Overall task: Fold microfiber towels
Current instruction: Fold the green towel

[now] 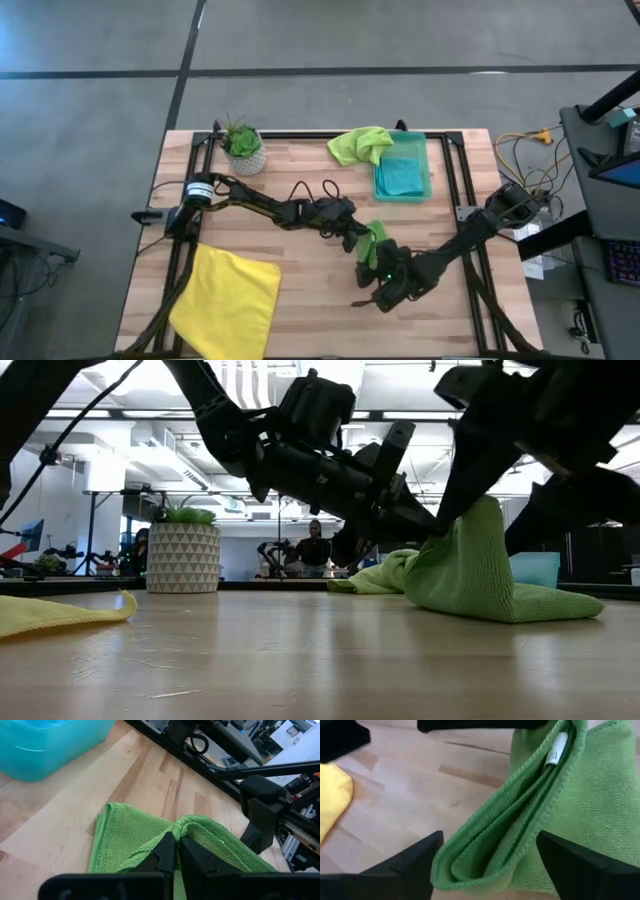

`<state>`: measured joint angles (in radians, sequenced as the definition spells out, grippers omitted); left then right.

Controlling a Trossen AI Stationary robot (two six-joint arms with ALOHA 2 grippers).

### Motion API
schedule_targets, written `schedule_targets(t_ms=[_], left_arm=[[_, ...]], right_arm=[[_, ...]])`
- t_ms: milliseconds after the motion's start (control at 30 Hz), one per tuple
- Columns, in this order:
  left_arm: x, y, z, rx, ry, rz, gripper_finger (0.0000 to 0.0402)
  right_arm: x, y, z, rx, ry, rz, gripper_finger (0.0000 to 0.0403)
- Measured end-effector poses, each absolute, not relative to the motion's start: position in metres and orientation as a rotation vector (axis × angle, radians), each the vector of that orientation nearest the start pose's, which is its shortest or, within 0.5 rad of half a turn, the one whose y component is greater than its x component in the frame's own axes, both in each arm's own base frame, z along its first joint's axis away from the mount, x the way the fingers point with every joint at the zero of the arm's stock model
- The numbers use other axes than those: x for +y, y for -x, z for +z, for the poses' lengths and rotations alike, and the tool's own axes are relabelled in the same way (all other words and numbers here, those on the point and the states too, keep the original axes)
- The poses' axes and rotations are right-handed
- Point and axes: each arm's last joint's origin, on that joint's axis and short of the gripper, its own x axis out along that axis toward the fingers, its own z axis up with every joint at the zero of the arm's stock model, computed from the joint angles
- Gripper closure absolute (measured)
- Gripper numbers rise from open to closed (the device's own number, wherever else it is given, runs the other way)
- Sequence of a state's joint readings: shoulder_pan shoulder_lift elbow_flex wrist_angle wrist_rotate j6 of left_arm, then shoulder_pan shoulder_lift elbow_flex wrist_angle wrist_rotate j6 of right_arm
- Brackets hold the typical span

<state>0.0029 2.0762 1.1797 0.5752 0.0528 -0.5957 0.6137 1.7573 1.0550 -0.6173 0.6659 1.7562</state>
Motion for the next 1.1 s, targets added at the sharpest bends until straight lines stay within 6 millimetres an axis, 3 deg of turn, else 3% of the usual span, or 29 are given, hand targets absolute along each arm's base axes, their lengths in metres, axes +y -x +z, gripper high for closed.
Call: schedule_targets(t_ms=[167,400,600,900,1100], left_arm=[[0.000,-0.439,0.150,0.328,0.600,0.045,0.0402],[0.002,-0.438,0.147,0.353,0.607,0.022,0.0402],[-0.003,-0.434,0.143,0.460,0.641,-0.136,0.0402],[-0.021,-0.419,0.160,0.620,0.717,-0.631,0.0402],[-0.024,-0.416,0.173,0.595,0.702,-0.662,0.0402]], right_arm=[[0.169,-0.269,0.162,0.686,-0.819,-0.834,0.0177],[0.178,-0.263,0.165,0.732,-0.782,-0.777,0.0374],[0.191,-0.256,0.167,0.780,-0.749,-0.691,0.0392],[0.226,-0.246,0.171,0.839,-0.767,-0.448,0.0393],[0.232,-0.233,0.169,0.864,-0.779,-0.478,0.0394]])
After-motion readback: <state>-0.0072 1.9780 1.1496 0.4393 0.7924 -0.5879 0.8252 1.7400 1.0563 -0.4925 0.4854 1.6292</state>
